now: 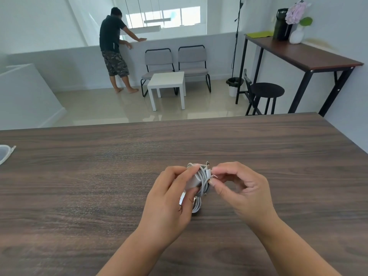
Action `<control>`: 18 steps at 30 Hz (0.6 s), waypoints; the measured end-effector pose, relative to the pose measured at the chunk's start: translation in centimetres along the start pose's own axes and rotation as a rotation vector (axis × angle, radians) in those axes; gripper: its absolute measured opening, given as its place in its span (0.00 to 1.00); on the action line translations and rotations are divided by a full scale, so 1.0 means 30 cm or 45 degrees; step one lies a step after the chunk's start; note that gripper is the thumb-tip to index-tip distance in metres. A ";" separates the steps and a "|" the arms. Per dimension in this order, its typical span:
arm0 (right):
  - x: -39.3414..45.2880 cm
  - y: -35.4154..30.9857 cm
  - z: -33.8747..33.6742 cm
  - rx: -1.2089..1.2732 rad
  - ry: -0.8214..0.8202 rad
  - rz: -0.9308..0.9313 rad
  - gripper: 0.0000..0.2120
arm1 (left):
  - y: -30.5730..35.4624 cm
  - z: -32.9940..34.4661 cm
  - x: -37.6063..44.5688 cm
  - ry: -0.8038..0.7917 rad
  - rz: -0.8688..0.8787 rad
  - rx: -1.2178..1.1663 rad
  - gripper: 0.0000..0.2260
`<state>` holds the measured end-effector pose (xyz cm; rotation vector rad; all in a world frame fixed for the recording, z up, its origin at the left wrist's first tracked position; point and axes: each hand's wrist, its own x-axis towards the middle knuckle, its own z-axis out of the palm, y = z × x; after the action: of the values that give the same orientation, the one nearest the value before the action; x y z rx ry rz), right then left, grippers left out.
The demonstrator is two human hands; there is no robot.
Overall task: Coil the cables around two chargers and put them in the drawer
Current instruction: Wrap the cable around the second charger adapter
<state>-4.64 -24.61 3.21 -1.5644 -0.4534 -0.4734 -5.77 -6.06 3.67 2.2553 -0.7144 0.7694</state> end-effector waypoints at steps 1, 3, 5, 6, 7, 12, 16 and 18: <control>-0.001 -0.001 -0.008 0.053 -0.045 0.072 0.17 | -0.004 0.000 -0.001 -0.008 0.023 0.013 0.19; 0.006 -0.008 -0.031 -0.010 -0.203 0.096 0.21 | -0.014 -0.002 -0.004 -0.046 0.058 0.027 0.19; 0.027 -0.020 -0.063 -0.223 -0.392 0.048 0.19 | -0.026 -0.009 -0.009 -0.120 0.082 0.015 0.20; 0.039 -0.029 -0.078 -0.315 -0.475 0.031 0.18 | -0.030 -0.013 -0.012 -0.163 0.092 -0.001 0.20; 0.051 -0.041 -0.089 -0.372 -0.539 0.025 0.17 | -0.033 -0.018 -0.013 -0.203 0.094 -0.025 0.20; 0.091 -0.085 -0.106 -0.373 -0.633 0.087 0.10 | -0.028 -0.032 -0.006 -0.295 0.064 -0.143 0.20; 0.107 -0.095 -0.101 -0.334 -0.671 0.202 0.06 | -0.036 -0.040 0.000 -0.309 0.059 -0.103 0.20; 0.109 -0.098 -0.100 -0.324 -0.683 0.276 0.06 | -0.041 -0.043 -0.001 -0.300 0.062 -0.073 0.21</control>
<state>-3.62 -27.46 7.56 -1.9654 -0.6380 0.0698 -5.41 -4.36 3.98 2.3063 -0.8918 0.5030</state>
